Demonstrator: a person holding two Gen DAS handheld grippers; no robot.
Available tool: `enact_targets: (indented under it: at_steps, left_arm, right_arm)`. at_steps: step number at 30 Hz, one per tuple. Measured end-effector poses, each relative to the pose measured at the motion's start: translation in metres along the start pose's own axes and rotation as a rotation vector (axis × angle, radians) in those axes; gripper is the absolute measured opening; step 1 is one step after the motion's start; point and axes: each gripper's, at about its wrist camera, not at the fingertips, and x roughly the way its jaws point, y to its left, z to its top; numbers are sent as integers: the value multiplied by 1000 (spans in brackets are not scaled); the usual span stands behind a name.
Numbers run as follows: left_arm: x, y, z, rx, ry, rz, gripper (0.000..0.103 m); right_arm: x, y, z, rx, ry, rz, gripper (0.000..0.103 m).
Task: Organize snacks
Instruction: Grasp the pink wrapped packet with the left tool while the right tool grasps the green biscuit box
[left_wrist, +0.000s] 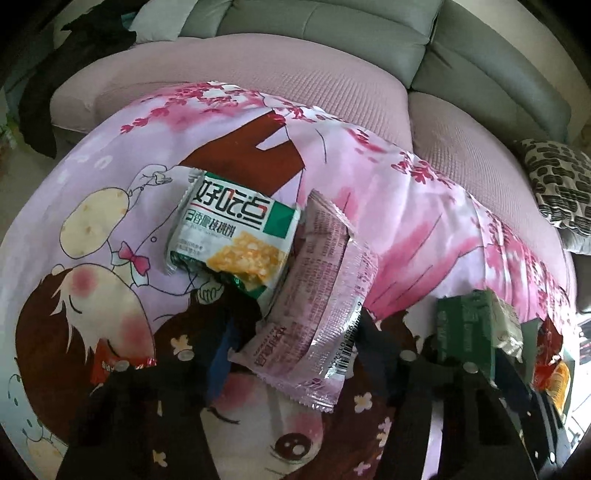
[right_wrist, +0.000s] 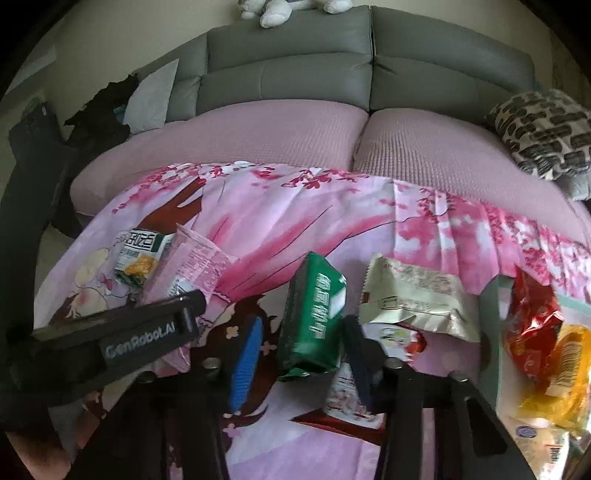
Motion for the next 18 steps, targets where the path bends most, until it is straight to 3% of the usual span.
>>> enact_targets:
  at_steps: [3,18]
  left_arm:
    - [0,0,-1,6,10,-19,59]
    - [-22,10,-22,-32,19,-120,43]
  right_arm:
    - [5,1,-2,3,16,-13,27]
    - [-39,0,-1,41,-60,6,26]
